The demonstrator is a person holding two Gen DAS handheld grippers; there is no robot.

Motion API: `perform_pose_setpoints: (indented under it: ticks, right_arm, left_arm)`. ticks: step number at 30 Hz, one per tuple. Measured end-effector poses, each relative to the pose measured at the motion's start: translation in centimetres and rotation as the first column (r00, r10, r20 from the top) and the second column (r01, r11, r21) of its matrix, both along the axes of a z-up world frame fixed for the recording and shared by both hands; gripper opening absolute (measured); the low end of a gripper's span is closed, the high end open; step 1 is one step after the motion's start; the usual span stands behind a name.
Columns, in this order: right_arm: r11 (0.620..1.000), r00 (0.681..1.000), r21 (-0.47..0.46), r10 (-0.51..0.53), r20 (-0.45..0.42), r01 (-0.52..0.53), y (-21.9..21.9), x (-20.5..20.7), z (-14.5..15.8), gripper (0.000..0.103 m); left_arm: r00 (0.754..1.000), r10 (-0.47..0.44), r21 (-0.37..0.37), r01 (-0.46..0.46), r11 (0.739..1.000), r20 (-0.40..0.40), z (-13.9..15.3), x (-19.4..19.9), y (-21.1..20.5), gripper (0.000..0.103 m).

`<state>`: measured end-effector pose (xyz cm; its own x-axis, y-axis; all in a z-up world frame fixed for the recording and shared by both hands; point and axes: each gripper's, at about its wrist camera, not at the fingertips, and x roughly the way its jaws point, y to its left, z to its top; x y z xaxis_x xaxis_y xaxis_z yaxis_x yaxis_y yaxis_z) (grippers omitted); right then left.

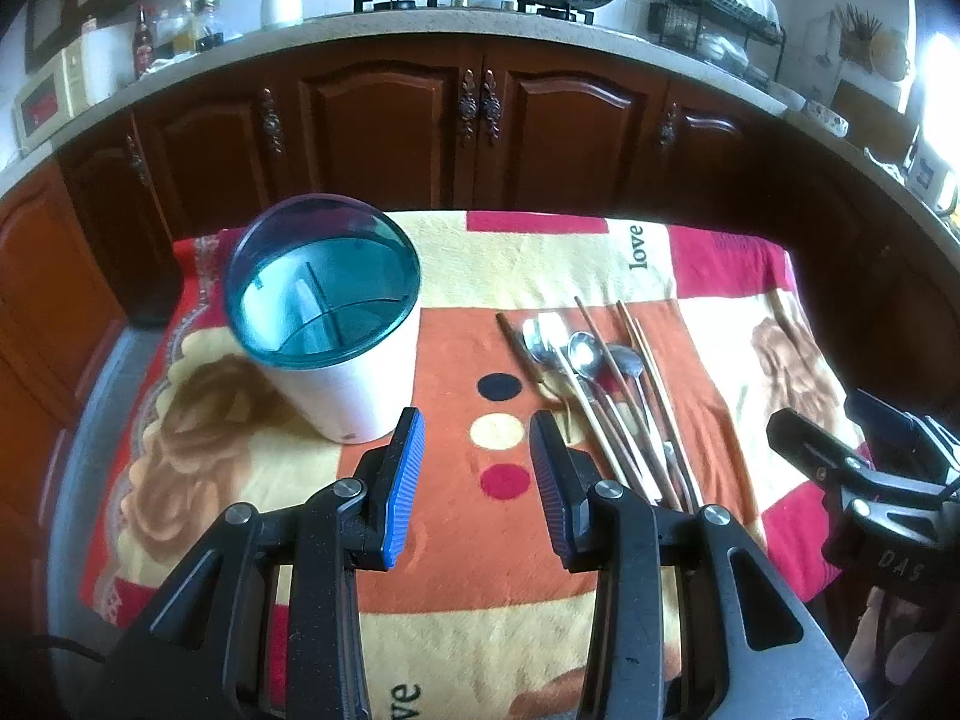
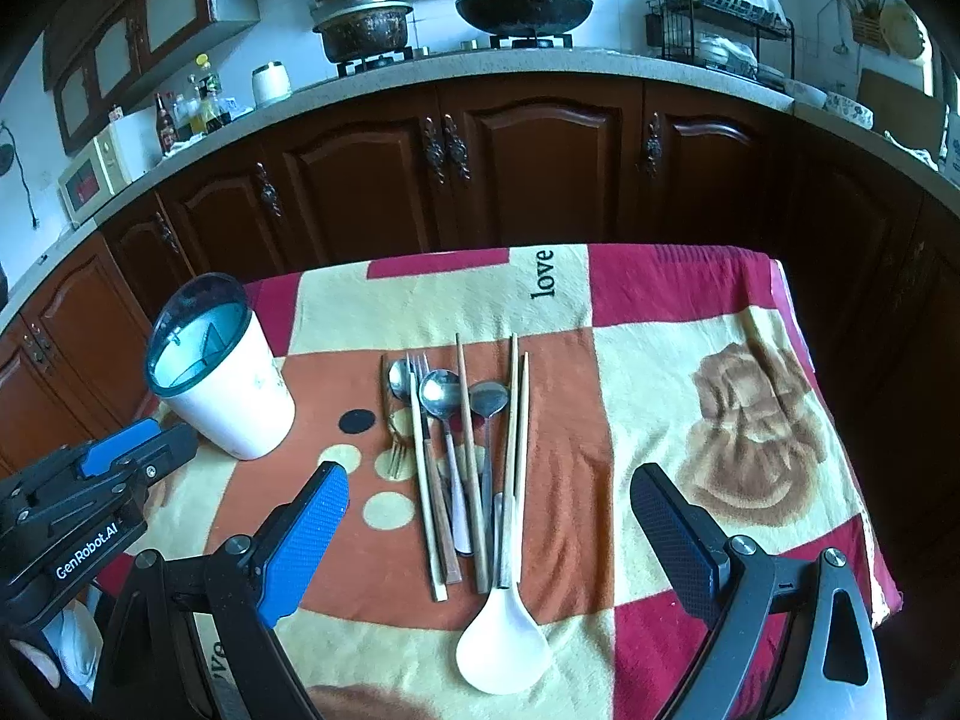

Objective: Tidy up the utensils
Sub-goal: 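Lower the right gripper onto the wooden-handled fork and close on it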

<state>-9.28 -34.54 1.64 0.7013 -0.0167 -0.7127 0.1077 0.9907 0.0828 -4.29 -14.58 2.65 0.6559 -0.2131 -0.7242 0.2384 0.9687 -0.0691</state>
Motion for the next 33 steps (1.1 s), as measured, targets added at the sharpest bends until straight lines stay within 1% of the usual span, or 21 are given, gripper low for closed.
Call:
perform_pose_setpoints:
  ticks: [9,11,13,15,17,20,22,25,26,28,30,33]
  right_arm:
    - [1.000,1.000,-0.003,0.016,-0.024,-0.016,-1.0,2.1,-1.4,0.094]
    - [1.000,0.999,0.013,0.028,-0.032,-0.027,-1.5,2.9,-2.0,0.086]
    - [0.999,0.998,0.027,0.043,-0.047,-0.041,-1.9,3.7,-2.5,0.084]
    - [0.997,0.996,0.047,0.068,-0.055,-0.065,-2.0,4.4,-3.1,0.079]
    - [0.990,0.991,0.093,0.112,-0.078,-0.105,-1.8,5.5,-3.9,0.065]
    - [0.968,0.977,0.173,0.197,-0.085,-0.181,-0.7,7.0,-4.8,0.053]
    - [0.954,0.965,0.199,0.245,-0.092,-0.223,0.4,8.1,-5.5,0.046]
    - [0.929,0.938,0.213,0.330,-0.107,-0.303,2.8,10.4,-6.8,0.043]
    - [0.925,0.932,0.215,0.343,-0.115,-0.314,3.3,11.0,-7.2,0.039]
    - [0.918,0.922,0.226,0.362,-0.137,-0.326,4.1,12.5,-8.1,0.035]
    - [0.916,0.917,0.227,0.368,-0.154,-0.330,4.5,13.6,-8.9,0.035]
    - [0.917,0.910,0.215,0.375,-0.179,-0.335,5.2,15.2,-9.9,0.031]
  left_arm:
    - [0.999,0.011,-0.009,-0.011,1.000,-0.037,-1.2,2.0,-0.6,0.036]
    - [0.999,0.012,-0.004,-0.012,1.000,-0.048,-1.7,2.3,-0.6,0.036]
    - [0.998,0.016,-0.003,-0.016,1.000,-0.060,-2.1,2.5,-0.6,0.036]
    - [0.997,0.018,-0.007,-0.018,1.000,-0.073,-2.4,2.6,-0.5,0.036]
    - [0.997,0.024,-0.006,-0.024,1.000,-0.079,-2.7,2.7,-0.4,0.036]
    - [0.995,0.032,-0.010,-0.033,0.999,-0.090,-3.1,2.9,-0.1,0.036]
    - [0.995,0.036,-0.008,-0.037,0.999,-0.091,-3.2,2.9,0.1,0.036]
    - [0.995,0.046,-0.001,-0.047,0.999,-0.092,-3.5,2.9,0.7,0.036]
    - [0.994,0.050,0.000,-0.050,0.999,-0.094,-3.6,3.0,0.9,0.036]
    - [0.993,0.059,-0.002,-0.059,0.998,-0.100,-3.8,3.2,1.4,0.036]
    - [0.992,0.066,-0.002,-0.066,0.998,-0.104,-4.0,3.4,1.8,0.036]
    - [0.991,0.074,-0.009,-0.075,0.997,-0.110,-4.2,3.6,2.2,0.036]
